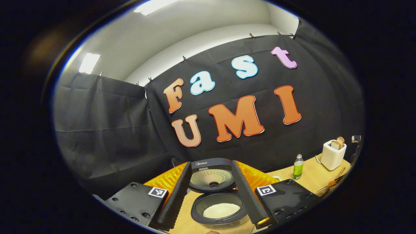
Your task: Close the left gripper, press the button to open the rice cooker; take a wooden spoon from the chopstick holder with the right hand, scoop a spoonful of rice and pour it into the rice cooker, then put the wooden spoon back into the chopstick holder.
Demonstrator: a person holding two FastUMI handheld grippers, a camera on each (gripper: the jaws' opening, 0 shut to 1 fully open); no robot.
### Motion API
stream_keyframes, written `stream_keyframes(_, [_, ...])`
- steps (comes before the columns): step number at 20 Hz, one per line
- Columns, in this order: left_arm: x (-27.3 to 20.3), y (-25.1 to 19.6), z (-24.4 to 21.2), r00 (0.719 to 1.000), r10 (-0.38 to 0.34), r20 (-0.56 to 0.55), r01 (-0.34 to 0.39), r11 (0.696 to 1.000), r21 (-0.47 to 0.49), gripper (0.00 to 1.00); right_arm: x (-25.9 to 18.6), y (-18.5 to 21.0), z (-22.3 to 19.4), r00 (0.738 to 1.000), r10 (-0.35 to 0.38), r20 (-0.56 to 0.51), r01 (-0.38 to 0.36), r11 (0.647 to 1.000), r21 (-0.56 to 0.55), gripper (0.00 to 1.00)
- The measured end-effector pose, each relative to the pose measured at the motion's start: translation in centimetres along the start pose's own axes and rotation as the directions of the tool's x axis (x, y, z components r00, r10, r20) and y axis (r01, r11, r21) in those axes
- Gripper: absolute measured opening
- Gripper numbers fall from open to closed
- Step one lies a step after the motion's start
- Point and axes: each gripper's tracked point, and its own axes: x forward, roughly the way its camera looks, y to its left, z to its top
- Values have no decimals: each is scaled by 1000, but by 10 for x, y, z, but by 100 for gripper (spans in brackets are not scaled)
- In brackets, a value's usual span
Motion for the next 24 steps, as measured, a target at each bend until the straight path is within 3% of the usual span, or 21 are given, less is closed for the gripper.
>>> stream_keyframes(1, [3, 1, -2, 1000, -13, -1, 13, 1000, -7, 93, -3, 1, -1, 1000, -9, 6, 9, 1000, 9, 14])
stream_keyframes(2, [6, 2, -4, 1000, -25, -1, 25, 1000, -12, 77, -7, 1, -4, 1000, -17, 20, 16, 1000, 12, 14])
stream_keyframes(6, [14, 12, -8, 998, -60, 4, 60, 998, -31, 76, -11, 2, -9, 998, -49, 36, 47, 997, 55, 13])
stream_keyframes(7, [15, 15, -10, 998, -64, 5, 64, 997, -33, 77, -10, 1, -8, 998, -62, 33, 60, 996, 60, 12])
stream_keyframes(8, [17, 18, -11, 997, -70, 8, 71, 997, -35, 93, -14, 3, -7, 997, -67, 37, 65, 996, 65, 10])
stream_keyframes(10, [18, 23, -12, 997, -81, 14, 82, 996, -45, 84, -25, 5, 4, 995, -76, 72, 71, 995, 68, 10])
stream_keyframes(12, [22, 26, -19, 995, -99, 5, 99, 993, -70, 85, -41, 9, 16, 990, -80, 115, 75, 996, 55, 10])
stream_keyframes(13, [23, 26, -24, 994, -112, -5, 112, 990, -88, 77, -50, 13, 20, 989, -76, 128, 70, 996, 52, 10])
stream_keyframes(14, [24, 31, -27, 994, -112, -10, 111, 989, -97, 94, -58, 18, 26, 987, -68, 145, 60, 996, 58, 10])
stream_keyframes(15, [26, 34, -31, 993, -115, -16, 113, 988, -107, 97, -67, 23, 30, 985, -60, 161, 50, 997, 65, 10])
stream_keyframes(18, [31, 40, -41, 992, -128, -25, 124, 985, -121, 88, -89, 38, 37, 982, -43, 185, 28, 996, 81, 9])
stream_keyframes(24, [38, 50, -64, 981, -185, -55, 172, 968, -182, 87, -121, 85, 16, 980, 40, 197, -54, 996, 64, 10])
